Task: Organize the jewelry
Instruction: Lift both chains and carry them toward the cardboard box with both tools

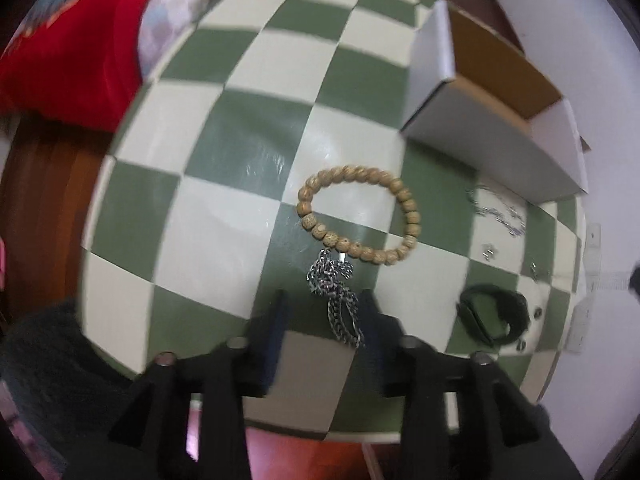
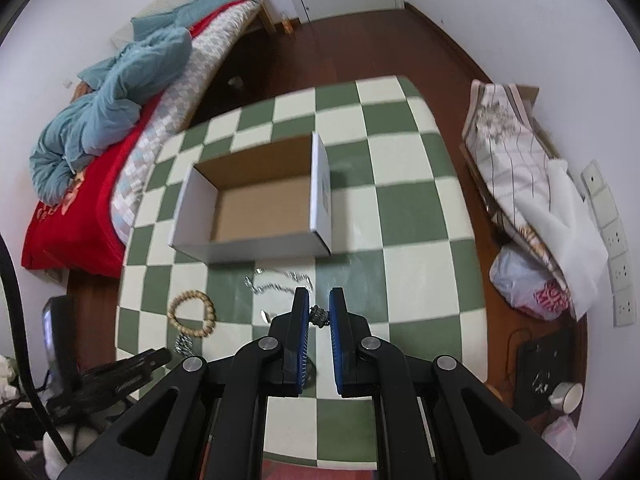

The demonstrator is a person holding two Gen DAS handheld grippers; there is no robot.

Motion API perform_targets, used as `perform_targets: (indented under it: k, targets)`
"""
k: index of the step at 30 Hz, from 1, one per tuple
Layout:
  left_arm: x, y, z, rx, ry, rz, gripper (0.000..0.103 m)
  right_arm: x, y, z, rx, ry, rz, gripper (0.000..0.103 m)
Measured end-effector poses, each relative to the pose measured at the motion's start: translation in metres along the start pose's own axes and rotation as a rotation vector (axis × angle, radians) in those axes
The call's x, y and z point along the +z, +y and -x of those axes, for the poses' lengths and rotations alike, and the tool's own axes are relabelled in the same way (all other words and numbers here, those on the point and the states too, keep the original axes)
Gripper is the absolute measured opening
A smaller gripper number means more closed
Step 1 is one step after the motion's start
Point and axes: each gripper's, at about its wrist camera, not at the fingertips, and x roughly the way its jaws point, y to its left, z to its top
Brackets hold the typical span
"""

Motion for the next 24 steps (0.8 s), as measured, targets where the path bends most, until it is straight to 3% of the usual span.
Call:
perform_targets:
  k: [3,5,6,12,24]
  targets:
    - [0.004,0.000,-0.018,-0.002,0.042,0.028,0.034,-0.008,-0.001,-0.009,-0.012,0.016,-0.003,0.010]
    - [0.006,-0.007,-0.016,0.018,0.008,0.002,0.032,-0.012,-0.002,-0.013,-0.011,0.026,-0.013,0.010]
    - [0.006,-0.009,-0.018,0.018,0.013,-0.003,0.015,-0.013,-0.003,-0.014,-0.009,0.029,-0.017,0.010]
    - [-0.002,-0.016,-0.002,0.048,-0.066,-0.059,0.007,-0.012,-0.002,-0.011,-0.001,0.018,-0.025,0.010]
    - [-0.013,-0.024,0.111,0.008,-0.276,-0.165,0.007,0.011,-0.003,0.040,0.076,-0.054,-0.041,0.010]
